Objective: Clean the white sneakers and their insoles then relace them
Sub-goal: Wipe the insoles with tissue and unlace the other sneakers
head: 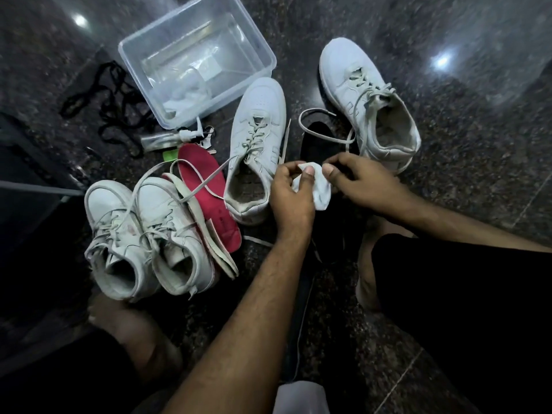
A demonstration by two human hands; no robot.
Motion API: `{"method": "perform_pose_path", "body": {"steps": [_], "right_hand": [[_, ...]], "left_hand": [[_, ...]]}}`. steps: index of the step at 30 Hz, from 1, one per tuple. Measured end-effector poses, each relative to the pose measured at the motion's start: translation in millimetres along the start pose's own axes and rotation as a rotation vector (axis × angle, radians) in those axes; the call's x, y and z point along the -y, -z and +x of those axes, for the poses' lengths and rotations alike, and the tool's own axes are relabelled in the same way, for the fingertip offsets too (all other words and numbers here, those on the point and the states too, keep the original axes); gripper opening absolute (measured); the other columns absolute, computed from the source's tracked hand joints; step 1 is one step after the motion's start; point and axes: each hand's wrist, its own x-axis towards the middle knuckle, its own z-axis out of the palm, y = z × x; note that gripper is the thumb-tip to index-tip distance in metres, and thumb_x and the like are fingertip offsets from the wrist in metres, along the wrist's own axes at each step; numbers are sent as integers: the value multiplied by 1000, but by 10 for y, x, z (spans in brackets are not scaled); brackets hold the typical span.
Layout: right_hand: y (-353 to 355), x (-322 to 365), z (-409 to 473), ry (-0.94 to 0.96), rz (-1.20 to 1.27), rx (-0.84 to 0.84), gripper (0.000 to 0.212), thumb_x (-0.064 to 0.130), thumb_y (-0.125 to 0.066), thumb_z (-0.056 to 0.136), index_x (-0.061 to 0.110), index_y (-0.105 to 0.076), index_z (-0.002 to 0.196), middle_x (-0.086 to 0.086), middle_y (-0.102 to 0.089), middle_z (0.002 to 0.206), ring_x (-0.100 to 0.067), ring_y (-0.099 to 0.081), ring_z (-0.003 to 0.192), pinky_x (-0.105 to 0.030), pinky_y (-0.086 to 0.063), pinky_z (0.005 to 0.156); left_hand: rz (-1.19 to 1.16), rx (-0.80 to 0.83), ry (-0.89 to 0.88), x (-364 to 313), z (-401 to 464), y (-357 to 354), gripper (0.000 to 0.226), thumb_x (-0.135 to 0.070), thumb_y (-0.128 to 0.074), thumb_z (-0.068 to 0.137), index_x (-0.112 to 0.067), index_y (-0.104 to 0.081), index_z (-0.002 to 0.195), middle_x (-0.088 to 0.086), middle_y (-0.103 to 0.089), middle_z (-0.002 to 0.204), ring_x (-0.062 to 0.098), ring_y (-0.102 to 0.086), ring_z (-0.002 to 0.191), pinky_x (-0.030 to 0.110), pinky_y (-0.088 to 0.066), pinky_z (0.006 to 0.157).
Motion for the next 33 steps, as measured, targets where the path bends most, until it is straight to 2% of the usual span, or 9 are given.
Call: {"method": "perform_pose_path", "body": {"steps": [2,5,9,13,15,17,22,27,33], "right_hand": [[-30,69,7,58,137,75,31,48,-52,98,26,-65,115,10,-72,103,-5,-67,95,-28,-53,86],[-87,151,75,127,163,145,31,46,-62,93,27,-63,118,10,-72,102,-2,-68,91,-21,-52,79],[-116,234,220,209,75,97,19,26,-70,91,18,-67,108,5,-72,94,-4,-63,81,-21,-47,71],[-143,246,201,339,-260,13,13,14,-61,84,13,-64,97,-4,-66,92,-21,-61,82,-28,-38,66],[-170,148,150,272,-507,28,19,17,-62,84,10,-57,101,-12,-58,102,-36,-60,91,-33,-39,66],[-191,-10,99,121,-678,15,33,17,-69,83,5,-51,109,-22,-51,110,-44,-59,94,-43,-45,70],[-288,-235,88,-103,-496,23,57,41,-73,84,4,-43,115,-24,-61,117,-45,-60,106,-47,-50,84],[-268,-183,218,-70,-369,-115,33,27,-68,86,14,-44,104,-17,-68,98,-40,-65,95,-44,-52,78],[45,-180,650,23,-473,-298,22,11,-50,89,12,-49,110,-23,-58,109,-46,-58,99,-50,-48,79]], "left_hand": [[-11,23,6,-11,6,21,14,-20,-70,86,-17,-64,98,12,-73,95,29,-70,91,52,-56,87],[-65,2,25,-85,27,86,13,-21,-71,86,-16,-64,97,17,-73,90,25,-69,82,53,-57,82],[6,-124,-31,-246,22,234,31,-43,-52,96,-16,-65,89,3,-71,80,21,-67,79,48,-56,80],[284,-224,-289,-377,-86,460,18,-24,-57,99,-11,-64,88,1,-66,81,19,-61,77,40,-52,75],[490,-223,-421,-341,-111,590,7,-18,-61,93,-12,-65,95,2,-64,93,21,-60,88,42,-51,81],[718,-190,-459,-268,-142,688,18,-20,-65,89,-13,-65,105,4,-62,101,25,-58,97,43,-48,87],[1104,-58,-431,-191,-204,683,36,-24,-73,85,-17,-59,117,4,-64,106,25,-56,102,41,-39,94],[1122,-13,-424,-264,-111,655,40,3,-57,82,-18,-58,116,3,-67,98,26,-61,94,42,-42,88],[995,87,-520,-233,-66,527,37,0,-59,84,-14,-64,118,5,-67,98,28,-62,91,45,-49,82]]}}
